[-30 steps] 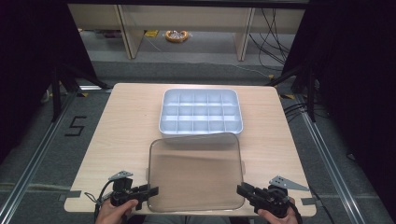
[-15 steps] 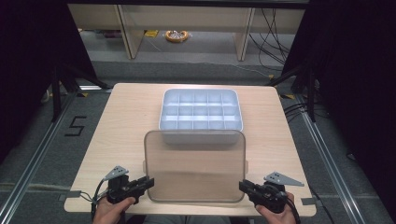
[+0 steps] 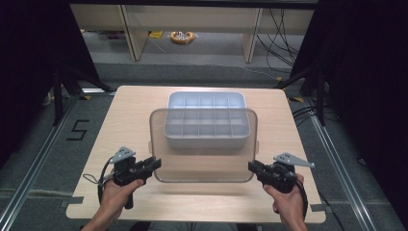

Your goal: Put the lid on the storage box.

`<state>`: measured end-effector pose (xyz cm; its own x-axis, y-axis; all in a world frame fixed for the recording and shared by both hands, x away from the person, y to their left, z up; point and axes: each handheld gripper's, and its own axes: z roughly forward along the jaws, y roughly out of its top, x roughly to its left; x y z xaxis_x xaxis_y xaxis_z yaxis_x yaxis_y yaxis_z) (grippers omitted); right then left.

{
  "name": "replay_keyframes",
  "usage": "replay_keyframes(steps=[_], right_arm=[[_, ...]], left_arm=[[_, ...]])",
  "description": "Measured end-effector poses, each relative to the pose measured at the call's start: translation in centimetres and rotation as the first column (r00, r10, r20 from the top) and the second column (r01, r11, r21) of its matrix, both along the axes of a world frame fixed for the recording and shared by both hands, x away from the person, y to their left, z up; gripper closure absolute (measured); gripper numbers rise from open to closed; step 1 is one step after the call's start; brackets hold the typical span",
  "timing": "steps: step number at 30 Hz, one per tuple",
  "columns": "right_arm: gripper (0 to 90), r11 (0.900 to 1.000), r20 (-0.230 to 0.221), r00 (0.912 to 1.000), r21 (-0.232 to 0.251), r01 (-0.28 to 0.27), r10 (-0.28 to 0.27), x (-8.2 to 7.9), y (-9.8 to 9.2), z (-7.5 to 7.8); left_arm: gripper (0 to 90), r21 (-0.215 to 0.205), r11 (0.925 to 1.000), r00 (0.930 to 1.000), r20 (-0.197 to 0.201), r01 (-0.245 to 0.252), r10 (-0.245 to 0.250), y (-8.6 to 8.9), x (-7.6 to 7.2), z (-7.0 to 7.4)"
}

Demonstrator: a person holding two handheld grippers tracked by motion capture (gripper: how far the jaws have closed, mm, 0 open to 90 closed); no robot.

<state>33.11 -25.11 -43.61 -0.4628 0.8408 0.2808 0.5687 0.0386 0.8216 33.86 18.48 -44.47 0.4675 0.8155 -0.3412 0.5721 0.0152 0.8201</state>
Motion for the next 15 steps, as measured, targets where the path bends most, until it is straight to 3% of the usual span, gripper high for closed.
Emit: replay_keyframes(steps=[1, 2, 5, 7, 9, 10, 12, 14, 15], right_arm=[[74.0, 1.000, 0.000, 1.0000, 0.000, 0.000, 0.000, 0.0, 0.0, 0.0], [74.0, 0.999, -0.023, 0.9996, 0.029, 0.017, -0.016, 0.9, 0.2, 0.9], [74.0, 0.999, 0.012, 0.9999, 0.037, 0.012, -0.012, 2.5, -0.1, 1.6], [73.9, 0.998, -0.001, 0.9995, 0.055, 0.031, -0.031, 3.4, 0.1, 2.2], [73.9, 0.999, 0.027, 0.9993, 0.045, 0.024, -0.026, 4.4, -0.2, 2.5], [73.8, 0.997, 0.007, 0.9989, 0.056, 0.046, -0.047, 4.7, 0.0, 2.7], [73.7, 0.998, 0.033, 0.9985, 0.045, 0.042, -0.044, 5.7, -0.3, 3.1], [73.6, 0.995, 0.007, 0.9976, 0.075, 0.068, -0.068, 6.3, -0.3, 3.6], [73.6, 0.996, 0.028, 0.9976, 0.070, 0.061, -0.064, 6.8, -0.5, 3.7]], left_arm=[[68.1, 0.002, 1.0000, 1.0000, 0.000, 0.000, 0.000, 0.0, 0.5, 0.3], [68.2, 0.002, 1.0000, 1.0000, -0.006, 0.003, -0.003, 0.0, 1.3, 0.8], [68.2, -0.018, 0.9998, 1.0000, -0.008, -0.004, 0.004, 0.1, 2.4, 1.3], [67.8, -0.008, 0.9999, 0.9999, 0.001, -0.015, 0.015, -0.2, 3.8, 2.1], [67.7, -0.010, 0.9997, 0.9998, 0.005, -0.021, 0.021, -0.4, 4.7, 2.6], [67.5, -0.012, 0.9997, 0.9998, 0.003, -0.021, 0.022, -0.5, 5.2, 2.8], [67.2, -0.018, 0.9996, 0.9997, 0.001, -0.022, 0.022, -0.6, 5.7, 3.0], [67.2, -0.020, 0.9995, 0.9997, 0.001, -0.026, 0.026, -1.0, 6.9, 3.6], [67.1, -0.020, 0.9995, 0.9997, 0.001, -0.026, 0.026, -1.0, 6.9, 3.6]])
